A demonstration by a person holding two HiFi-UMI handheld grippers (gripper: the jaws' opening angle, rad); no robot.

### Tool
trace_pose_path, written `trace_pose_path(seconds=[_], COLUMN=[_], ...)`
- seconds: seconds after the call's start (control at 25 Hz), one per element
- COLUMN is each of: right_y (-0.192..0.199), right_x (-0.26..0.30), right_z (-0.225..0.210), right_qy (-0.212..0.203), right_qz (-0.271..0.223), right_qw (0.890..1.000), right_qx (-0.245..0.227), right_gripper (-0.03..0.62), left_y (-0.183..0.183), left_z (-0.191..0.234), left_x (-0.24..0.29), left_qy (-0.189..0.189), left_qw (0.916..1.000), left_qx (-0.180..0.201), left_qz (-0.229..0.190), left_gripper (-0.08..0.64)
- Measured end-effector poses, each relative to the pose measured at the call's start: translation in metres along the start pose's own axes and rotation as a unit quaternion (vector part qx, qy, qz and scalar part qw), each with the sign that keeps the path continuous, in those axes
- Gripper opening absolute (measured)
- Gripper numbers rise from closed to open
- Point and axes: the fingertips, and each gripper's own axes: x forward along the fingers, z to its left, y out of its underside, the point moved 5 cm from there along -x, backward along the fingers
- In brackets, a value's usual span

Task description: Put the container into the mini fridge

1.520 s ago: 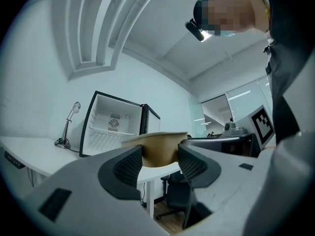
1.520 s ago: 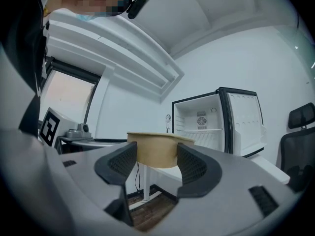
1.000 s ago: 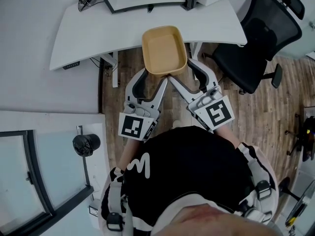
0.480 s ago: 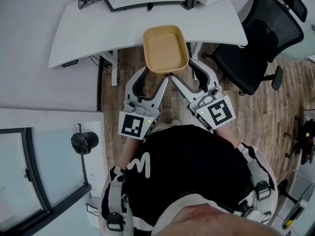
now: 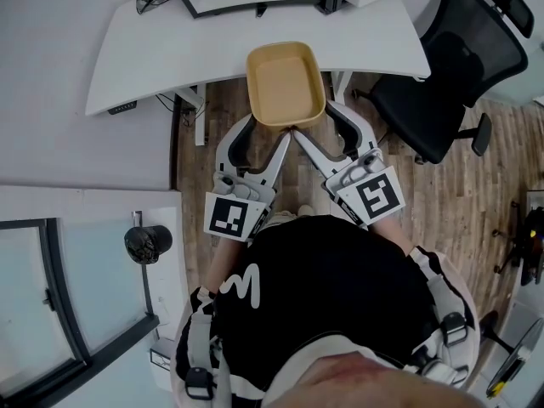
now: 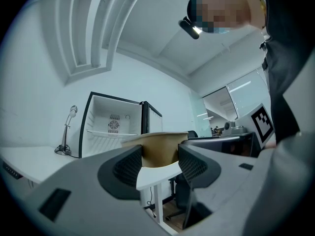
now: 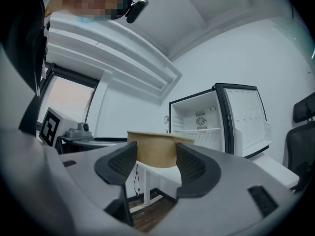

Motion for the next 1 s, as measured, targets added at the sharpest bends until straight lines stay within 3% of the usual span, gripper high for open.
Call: trace_pose_path(seconds=[0.6, 0.72, 0.92, 1.0], right_y=[-0.007, -0.008, -0.007, -0.008], right_x=[-0.003, -0.002, -0.001, 0.0], right_z=[-0.002, -0.001, -0.001, -0.001], right_qy=[-0.028, -0.031, -0.03, -0.03], right_qz=[-0.037, -0.04, -0.039, -0.037], right_qw=[0.999, 0.999, 0.999, 0.999], right_qx=[0.0, -0.003, -0.001, -0.003], right_gripper=[0.259, 0.259, 0.259, 0.259], left_y=[0.003, -0.003, 0.002, 0.0], left_z=[-0.008, -0.007, -0.004, -0.004], left_x=[-0.003, -0.001, -0.003, -0.001], left_qy=[-0.03, -0.032, -0.037, -0.029], left_qw=[0.999, 0.9995, 0.999, 0.9996], left_qx=[0.001, 0.004, 0.0, -0.001], left_qz=[0.032, 0.005, 0.027, 0.006], left_gripper=[0.23, 0.23, 0.23, 0.23])
